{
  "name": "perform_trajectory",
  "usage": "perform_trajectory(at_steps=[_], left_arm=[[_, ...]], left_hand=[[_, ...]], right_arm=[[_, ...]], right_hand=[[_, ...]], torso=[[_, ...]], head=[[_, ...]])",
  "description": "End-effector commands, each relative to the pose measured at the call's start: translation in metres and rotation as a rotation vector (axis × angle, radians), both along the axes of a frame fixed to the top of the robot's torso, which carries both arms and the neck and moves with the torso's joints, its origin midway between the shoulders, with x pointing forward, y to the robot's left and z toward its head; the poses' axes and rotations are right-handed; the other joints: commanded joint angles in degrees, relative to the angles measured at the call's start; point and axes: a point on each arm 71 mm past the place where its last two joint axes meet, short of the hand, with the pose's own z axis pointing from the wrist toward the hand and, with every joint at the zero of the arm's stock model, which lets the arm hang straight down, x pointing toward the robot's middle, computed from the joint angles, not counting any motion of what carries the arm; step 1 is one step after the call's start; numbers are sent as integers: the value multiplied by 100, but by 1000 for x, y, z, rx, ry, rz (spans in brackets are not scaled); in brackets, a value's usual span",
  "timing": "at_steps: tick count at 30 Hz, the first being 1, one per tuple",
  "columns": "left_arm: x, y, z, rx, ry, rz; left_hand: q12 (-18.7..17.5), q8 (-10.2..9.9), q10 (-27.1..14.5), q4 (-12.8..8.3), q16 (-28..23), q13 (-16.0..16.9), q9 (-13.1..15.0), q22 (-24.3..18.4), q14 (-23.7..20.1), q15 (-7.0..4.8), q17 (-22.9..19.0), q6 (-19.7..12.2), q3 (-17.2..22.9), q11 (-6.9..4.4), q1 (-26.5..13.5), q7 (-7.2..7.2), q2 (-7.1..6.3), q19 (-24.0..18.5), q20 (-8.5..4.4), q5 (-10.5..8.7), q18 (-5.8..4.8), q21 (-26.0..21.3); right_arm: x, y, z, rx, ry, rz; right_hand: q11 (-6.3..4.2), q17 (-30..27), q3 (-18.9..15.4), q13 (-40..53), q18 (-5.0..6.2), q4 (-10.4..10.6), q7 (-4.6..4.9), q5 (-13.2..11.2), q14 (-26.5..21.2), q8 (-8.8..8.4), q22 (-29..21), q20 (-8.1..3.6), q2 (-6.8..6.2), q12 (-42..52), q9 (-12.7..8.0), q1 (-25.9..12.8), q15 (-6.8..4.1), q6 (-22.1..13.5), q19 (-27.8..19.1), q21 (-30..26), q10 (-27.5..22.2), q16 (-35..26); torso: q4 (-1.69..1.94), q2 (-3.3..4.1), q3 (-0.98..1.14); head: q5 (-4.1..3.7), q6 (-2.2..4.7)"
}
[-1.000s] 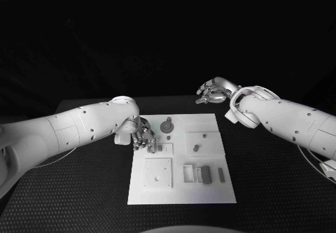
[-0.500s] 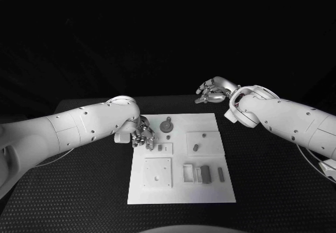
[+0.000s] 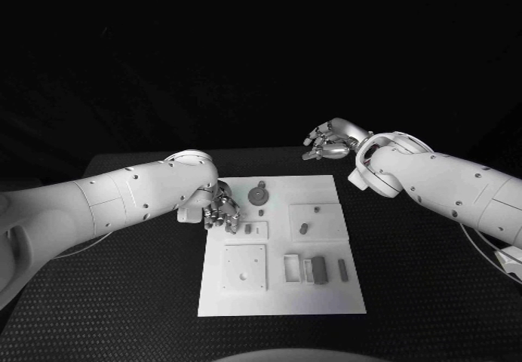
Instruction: Assemble the parts on the task board
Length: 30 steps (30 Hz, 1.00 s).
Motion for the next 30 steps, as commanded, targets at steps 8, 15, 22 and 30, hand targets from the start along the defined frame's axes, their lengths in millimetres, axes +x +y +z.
perform_trajectory(at_steps=[8, 15, 22, 30], left_arm=[[0, 2, -2, 21, -1, -10], [0, 4, -3, 33, 9, -10], [0, 5, -4, 35, 22, -10], [0, 8, -5, 34, 29, 3]], left_hand=[[35, -4, 11, 39, 24, -11, 942, 120, 21, -24, -11, 54, 90, -33, 330, -7, 303, 42, -21, 136, 31, 44], [40, -12, 14, 38, 29, -20, 974, 120, 23, -22, -14, 70, 90, -37, 322, -11, 308, 40, -20, 172, 30, 48], [58, -51, 24, 32, 47, -51, 1072, 122, 27, -18, -22, 123, 87, -52, 257, -27, 325, 35, -19, 404, 33, 66], [102, -77, 52, 26, 79, -69, 1192, 125, 52, -33, -25, 186, 99, -76, 158, -52, 336, 56, -29, 665, 45, 106]], right_arm=[[-1, 1, 0, 1, 4, 17], [-1, 1, 0, 2, 3, 17], [-1, 1, 0, 1, 3, 15], [-1, 1, 0, 1, 3, 15]], right_hand=[[27, 12, -24, -12, -110, -2, 57, -24, -5, 37, 9, -11, -3, -33, -8, 81, 30, -31, -44, -23, 2, -43], [30, 22, -26, -15, -110, -2, 59, -24, -8, 37, 11, -9, -4, -36, -10, 85, 33, -33, -49, -30, -3, -58], [31, 27, -27, -17, -110, -3, 59, -24, -8, 38, 13, -8, -5, -36, -12, 89, 34, -33, -51, -33, -5, -65], [31, 35, -26, -19, -109, -5, 60, -24, -7, 38, 15, -8, -4, -37, -13, 97, 36, -34, -53, -37, -7, -74]], torso=[[1, -2, 5], [1, -5, 3], [1, -2, 3], [-1, -3, 4]], head=[[0, -2], [3, -4], [0, -9], [5, -20]])
